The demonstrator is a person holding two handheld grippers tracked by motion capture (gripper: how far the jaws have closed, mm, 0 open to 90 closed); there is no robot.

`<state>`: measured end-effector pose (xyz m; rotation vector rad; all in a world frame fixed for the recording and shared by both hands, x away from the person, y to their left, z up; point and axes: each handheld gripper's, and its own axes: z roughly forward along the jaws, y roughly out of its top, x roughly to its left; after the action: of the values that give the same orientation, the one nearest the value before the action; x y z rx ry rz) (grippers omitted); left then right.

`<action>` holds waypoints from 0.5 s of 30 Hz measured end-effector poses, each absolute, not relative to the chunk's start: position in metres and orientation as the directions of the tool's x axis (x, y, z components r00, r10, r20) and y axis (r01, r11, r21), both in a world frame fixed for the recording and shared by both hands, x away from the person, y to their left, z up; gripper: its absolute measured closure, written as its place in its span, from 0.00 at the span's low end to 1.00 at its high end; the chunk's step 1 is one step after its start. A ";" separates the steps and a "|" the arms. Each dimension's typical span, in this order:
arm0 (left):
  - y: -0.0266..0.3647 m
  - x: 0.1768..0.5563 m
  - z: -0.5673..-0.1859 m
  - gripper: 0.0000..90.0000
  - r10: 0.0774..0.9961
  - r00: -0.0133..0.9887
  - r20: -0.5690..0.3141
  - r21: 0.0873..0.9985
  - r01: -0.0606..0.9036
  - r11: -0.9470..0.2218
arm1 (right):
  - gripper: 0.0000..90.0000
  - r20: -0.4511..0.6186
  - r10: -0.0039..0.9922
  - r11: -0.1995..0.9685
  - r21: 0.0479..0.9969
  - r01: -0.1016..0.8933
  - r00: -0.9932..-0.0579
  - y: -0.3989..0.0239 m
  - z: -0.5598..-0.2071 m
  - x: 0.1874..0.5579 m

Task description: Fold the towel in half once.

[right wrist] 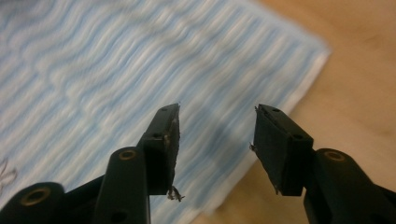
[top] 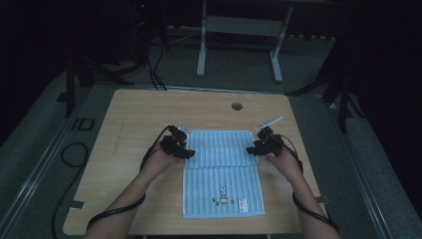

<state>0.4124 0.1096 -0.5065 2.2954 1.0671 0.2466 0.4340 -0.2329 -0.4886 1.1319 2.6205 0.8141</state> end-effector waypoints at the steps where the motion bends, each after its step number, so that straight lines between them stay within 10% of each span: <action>1: 0.111 0.418 -0.506 0.49 0.751 0.656 -0.077 0.592 0.636 -0.495 | 0.55 0.061 0.720 0.552 0.555 0.623 -0.691 -0.233 -0.487 0.439; 15: 0.112 0.478 -0.520 0.47 0.812 0.581 -0.057 0.570 0.687 -0.451 | 0.54 0.075 0.830 0.449 0.499 0.741 -0.553 -0.232 -0.505 0.516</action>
<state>0.4781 0.1123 -0.5203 2.2660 1.1909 0.3012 0.5163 -0.2315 -0.5054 1.3797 2.5160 0.7303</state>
